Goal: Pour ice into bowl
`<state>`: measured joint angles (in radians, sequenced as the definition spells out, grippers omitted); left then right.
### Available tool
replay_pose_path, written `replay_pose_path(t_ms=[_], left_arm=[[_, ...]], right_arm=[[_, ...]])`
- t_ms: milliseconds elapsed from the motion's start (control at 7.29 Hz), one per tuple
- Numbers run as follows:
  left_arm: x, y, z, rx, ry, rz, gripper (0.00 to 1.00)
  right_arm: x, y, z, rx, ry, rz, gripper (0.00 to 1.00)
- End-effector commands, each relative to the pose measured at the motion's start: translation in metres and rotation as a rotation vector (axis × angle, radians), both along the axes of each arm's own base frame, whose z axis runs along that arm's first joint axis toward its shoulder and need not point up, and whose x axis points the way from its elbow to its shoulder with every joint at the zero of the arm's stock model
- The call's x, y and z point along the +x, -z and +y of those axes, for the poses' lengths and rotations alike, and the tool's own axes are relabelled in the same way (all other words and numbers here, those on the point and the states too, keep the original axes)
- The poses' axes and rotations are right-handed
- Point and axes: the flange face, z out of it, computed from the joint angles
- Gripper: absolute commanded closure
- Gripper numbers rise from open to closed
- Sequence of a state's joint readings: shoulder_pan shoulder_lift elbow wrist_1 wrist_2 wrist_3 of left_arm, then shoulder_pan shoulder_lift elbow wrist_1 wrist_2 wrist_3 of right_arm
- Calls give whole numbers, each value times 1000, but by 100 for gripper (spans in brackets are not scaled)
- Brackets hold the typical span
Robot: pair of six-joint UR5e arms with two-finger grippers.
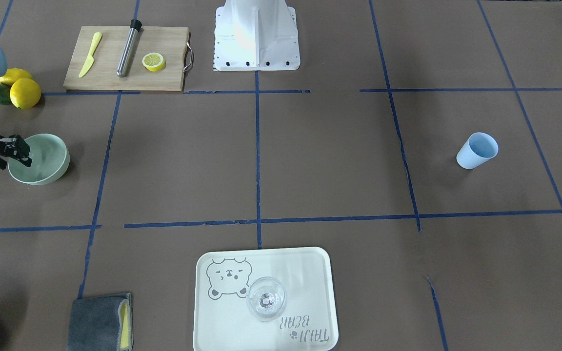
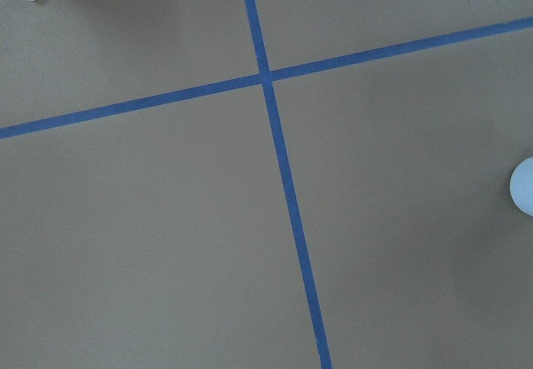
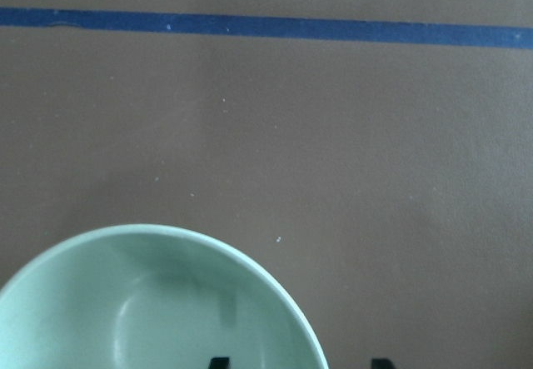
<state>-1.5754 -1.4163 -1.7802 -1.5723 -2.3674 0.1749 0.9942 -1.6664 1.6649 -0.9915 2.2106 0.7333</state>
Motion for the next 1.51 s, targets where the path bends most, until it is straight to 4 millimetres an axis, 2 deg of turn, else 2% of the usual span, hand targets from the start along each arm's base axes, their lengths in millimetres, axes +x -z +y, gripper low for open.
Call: replay_pose_path(t_ms=[0,137,274,411,549,686,823,960,1097,1234,1371], left_arm=[[0,1,-1,2,0,0,0],[0,3,-1,5,1,1,0],[0,7,2,12,2,0,0],[0,7,3,10,2,0,0],[0,6,3,9,2,0,0],[0,5,4,8,1,0,0],[0,5,4,7,1,0,0],[0,5,4,8,1,0,0],[-1,6,4,10,3,0,0],[-1,8,4,12,4,0,0],[-1,8,4,12,4,0,0]], right_arm=[[1,3,2,8,3,-11,78],[1,4,2,10,3,-14,86],[2,4,3,10,3,-14,100],[1,12,2,23,2,-23,100],[2,36,3,54,4,-51,100],[-1,71,3,93,19,-99,100],[-2,94,4,119,24,-132,100],[-9,129,-4,82,-42,-180,100],[-42,171,-18,47,-76,-230,100],[-90,207,-17,31,-44,-244,100],[-122,242,-25,-2,-52,-222,100]])
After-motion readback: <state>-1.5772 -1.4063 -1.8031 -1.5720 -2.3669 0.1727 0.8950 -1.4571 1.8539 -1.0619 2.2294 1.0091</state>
